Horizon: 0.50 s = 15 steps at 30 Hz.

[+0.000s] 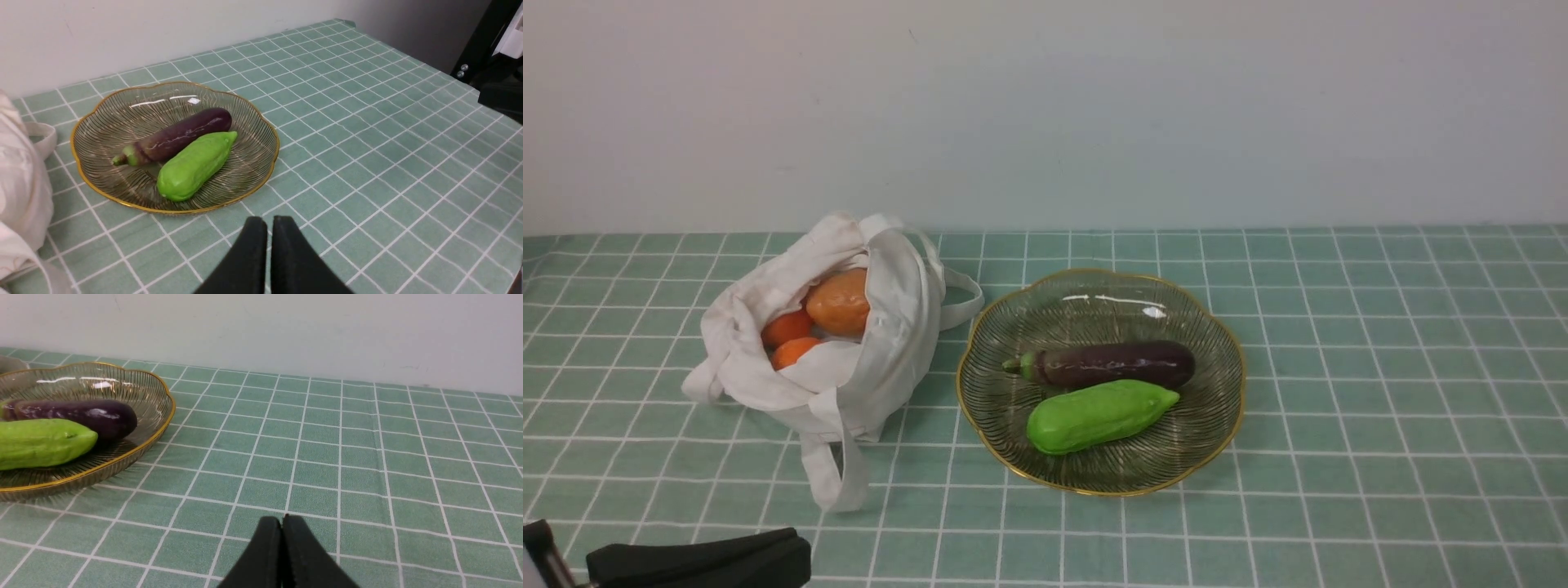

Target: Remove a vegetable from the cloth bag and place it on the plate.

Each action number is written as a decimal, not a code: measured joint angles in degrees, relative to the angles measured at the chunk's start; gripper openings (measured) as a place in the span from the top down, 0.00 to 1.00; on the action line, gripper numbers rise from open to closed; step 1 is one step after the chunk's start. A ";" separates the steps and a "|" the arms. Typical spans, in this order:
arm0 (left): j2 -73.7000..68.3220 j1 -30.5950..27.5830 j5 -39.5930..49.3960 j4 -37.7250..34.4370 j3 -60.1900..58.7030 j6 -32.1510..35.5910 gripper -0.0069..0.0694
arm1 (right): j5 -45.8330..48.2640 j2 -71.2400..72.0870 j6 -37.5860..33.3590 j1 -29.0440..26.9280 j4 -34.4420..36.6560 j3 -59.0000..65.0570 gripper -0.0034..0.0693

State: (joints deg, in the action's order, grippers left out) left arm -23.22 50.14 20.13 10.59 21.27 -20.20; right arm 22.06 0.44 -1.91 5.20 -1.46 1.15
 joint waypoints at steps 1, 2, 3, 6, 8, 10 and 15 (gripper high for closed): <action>0.21 -0.63 0.00 -0.41 -0.70 1.66 0.91 | 0.00 0.00 0.00 0.00 0.00 0.00 0.97; 0.48 -2.05 0.14 -1.17 -1.37 3.26 0.91 | 0.00 0.00 0.00 0.00 0.00 0.00 0.97; 0.93 -3.83 0.21 -2.15 -2.18 4.69 0.91 | 0.00 0.00 0.00 0.00 0.00 0.00 0.97; 2.71 -9.43 0.39 -5.23 -4.57 8.54 0.91 | 0.00 0.00 0.00 0.00 0.00 0.00 0.97; 5.22 -17.83 -0.04 -8.00 -7.46 14.10 0.91 | 0.00 0.00 0.00 0.00 0.00 0.00 0.97; 7.59 -24.67 -1.29 -9.49 -10.66 19.38 0.91 | 0.00 0.00 0.00 0.00 0.00 0.00 0.97; 11.42 -37.85 -4.01 -11.96 -16.62 24.10 0.91 | 0.00 0.00 0.00 0.00 0.00 0.00 0.97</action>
State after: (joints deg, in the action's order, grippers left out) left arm -11.81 12.29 16.12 -1.38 4.65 3.91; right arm 22.06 0.44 -1.91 5.20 -1.46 1.15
